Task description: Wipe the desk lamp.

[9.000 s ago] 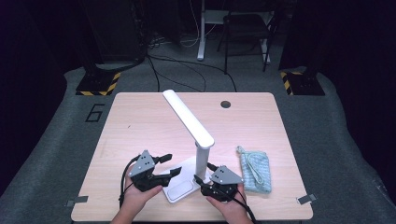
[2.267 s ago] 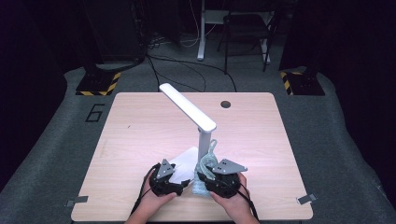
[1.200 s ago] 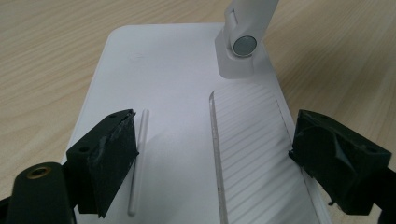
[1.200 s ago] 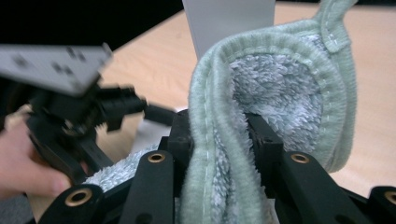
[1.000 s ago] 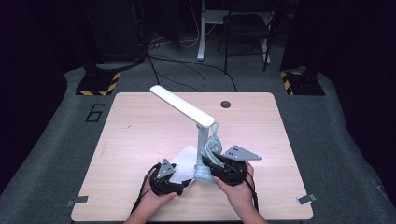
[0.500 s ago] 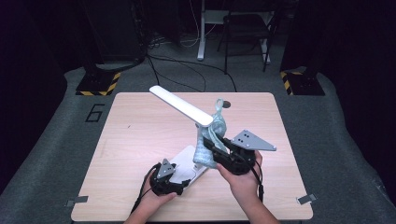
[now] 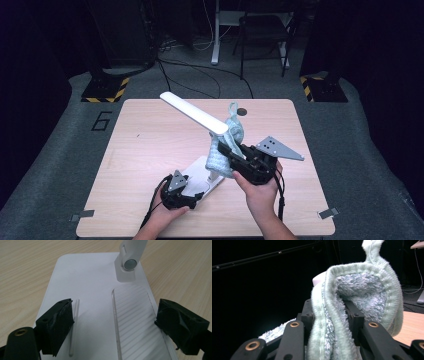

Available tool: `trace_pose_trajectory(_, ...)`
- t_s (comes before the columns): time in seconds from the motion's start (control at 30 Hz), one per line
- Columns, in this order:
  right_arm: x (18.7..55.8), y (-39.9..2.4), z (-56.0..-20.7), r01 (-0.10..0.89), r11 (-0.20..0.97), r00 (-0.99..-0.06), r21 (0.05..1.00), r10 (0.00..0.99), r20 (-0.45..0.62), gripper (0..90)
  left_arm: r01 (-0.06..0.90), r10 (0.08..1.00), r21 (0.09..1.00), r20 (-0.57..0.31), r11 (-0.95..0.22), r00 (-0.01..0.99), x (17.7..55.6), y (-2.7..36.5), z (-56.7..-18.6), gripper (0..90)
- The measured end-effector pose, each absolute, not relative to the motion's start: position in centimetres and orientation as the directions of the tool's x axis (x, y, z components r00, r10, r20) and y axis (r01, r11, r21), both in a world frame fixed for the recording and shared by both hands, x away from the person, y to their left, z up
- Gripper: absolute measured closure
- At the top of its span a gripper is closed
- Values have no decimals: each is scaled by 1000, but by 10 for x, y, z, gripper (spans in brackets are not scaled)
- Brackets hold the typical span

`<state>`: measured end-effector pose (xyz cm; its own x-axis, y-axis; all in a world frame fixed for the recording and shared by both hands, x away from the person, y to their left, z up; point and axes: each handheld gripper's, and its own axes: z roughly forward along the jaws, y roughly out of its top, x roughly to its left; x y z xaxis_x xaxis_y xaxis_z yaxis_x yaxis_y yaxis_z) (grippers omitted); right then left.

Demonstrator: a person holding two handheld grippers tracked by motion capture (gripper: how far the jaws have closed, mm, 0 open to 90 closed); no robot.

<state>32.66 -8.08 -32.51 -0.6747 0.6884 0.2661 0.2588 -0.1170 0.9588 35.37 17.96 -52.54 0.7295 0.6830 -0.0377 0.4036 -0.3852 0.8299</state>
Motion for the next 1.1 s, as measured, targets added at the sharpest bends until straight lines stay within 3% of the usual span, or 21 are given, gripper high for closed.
trace_pose_trajectory(0.47,328,-72,-346,202,17,-661,979,740,123,667,404,685,831,-38,-383,728,354,179,-526,142)
trace_pose_trajectory(1.1,341,-65,-432,381,110,-614,918,772,163,669,404,686,826,-30,-392,727,354,179,-525,142)
